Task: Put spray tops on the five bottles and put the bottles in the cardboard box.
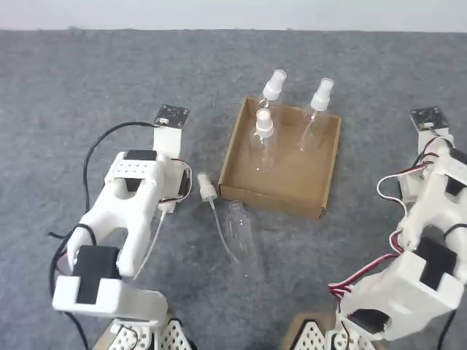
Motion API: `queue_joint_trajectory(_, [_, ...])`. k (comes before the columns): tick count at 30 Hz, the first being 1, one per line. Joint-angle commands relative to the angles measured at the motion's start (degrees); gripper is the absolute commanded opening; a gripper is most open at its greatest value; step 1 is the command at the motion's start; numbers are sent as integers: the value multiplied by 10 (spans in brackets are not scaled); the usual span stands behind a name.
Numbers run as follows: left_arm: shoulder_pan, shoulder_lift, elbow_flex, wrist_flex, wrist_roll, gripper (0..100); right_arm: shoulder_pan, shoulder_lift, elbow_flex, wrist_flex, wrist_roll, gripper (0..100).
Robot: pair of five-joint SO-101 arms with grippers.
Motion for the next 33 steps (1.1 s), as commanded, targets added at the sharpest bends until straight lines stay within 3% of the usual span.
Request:
queue_joint_trajectory(1, [-3,-6,-2,-13,-4,137,-7,-35,-35,7,7,308])
queue_joint_trajectory(17, [2,-13,4,7,-10,31,-3,-35,-33,7,6,308])
queue_joint_trajectory(28, [-41,-153,-127,196,-57,10,-3,-39,-33,15,5,307])
queue_joint_trajectory(33, [-76,-247,-120,222,-58,10,-26,-40,-35,42,4,307])
